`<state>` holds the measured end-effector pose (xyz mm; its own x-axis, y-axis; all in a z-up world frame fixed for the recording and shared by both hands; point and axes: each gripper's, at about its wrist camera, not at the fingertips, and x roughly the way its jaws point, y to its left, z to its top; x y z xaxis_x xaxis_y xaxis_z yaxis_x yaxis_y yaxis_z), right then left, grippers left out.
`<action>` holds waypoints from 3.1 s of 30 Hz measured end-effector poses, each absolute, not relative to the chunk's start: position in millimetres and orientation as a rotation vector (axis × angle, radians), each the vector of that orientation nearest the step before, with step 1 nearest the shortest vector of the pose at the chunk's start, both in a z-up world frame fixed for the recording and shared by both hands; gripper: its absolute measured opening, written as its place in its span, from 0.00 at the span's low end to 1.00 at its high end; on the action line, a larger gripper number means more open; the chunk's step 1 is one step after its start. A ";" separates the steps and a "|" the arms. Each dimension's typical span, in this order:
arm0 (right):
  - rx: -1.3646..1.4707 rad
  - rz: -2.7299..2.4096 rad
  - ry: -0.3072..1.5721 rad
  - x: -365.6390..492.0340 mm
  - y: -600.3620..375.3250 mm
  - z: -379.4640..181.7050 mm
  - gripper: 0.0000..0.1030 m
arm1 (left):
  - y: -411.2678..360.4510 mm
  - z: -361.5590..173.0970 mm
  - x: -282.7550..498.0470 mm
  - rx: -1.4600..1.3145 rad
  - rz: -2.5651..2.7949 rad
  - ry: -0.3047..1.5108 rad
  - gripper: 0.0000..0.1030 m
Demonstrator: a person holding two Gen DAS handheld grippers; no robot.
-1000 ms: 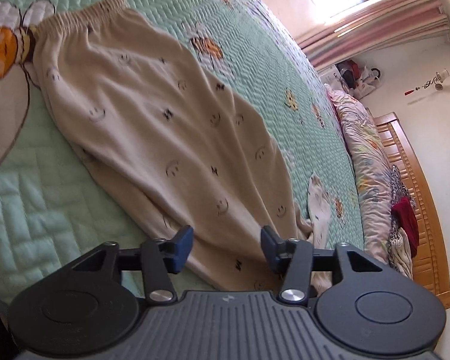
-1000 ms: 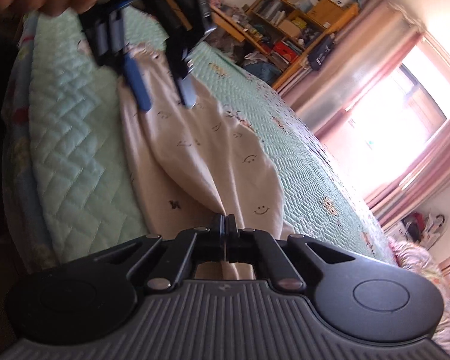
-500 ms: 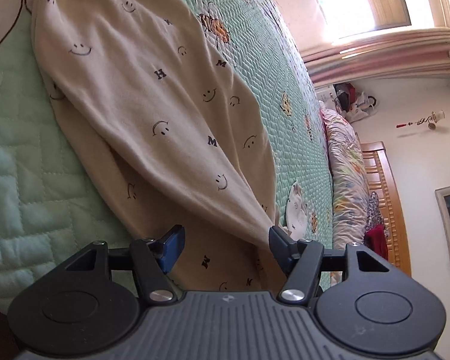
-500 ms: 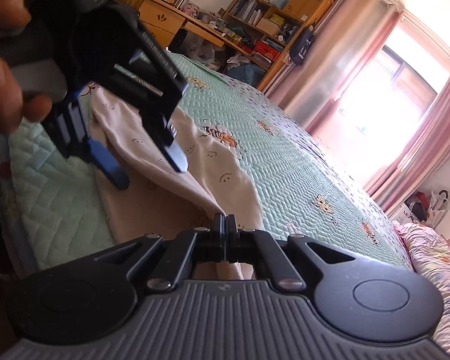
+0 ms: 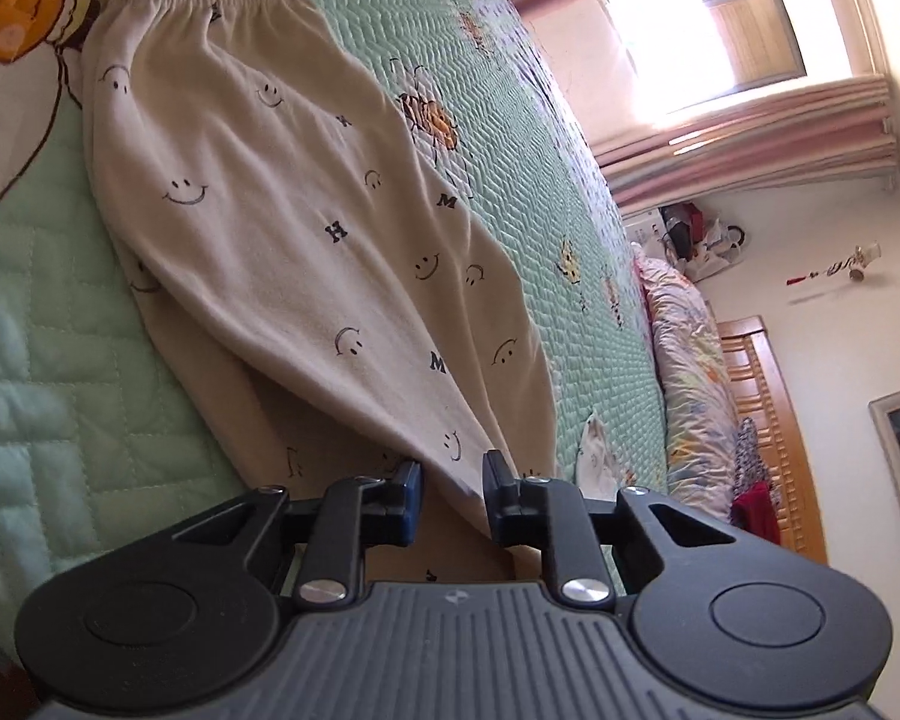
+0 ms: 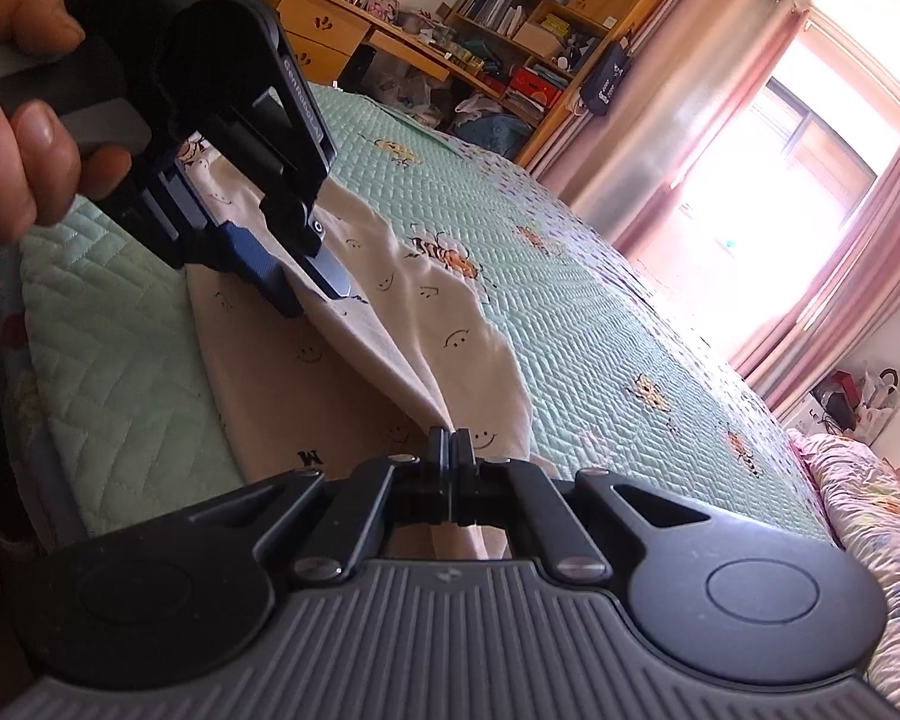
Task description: Fold clothes
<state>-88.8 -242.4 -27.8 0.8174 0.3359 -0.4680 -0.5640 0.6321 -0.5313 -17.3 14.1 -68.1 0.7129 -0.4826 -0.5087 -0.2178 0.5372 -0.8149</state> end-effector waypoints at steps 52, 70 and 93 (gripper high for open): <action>-0.714 0.619 0.540 -110.3 -259.5 -53.4 0.25 | 110.0 -46.1 -10.2 -0.707 0.095 0.744 0.19; -0.696 0.596 0.561 -104.4 -259.8 -52.7 0.30 | 172.8 -41.7 -20.6 -0.847 0.203 0.599 0.24; -0.682 0.599 0.566 -102.7 -261.1 -54.7 0.30 | 173.2 -48.2 4.6 -0.794 0.234 0.649 0.33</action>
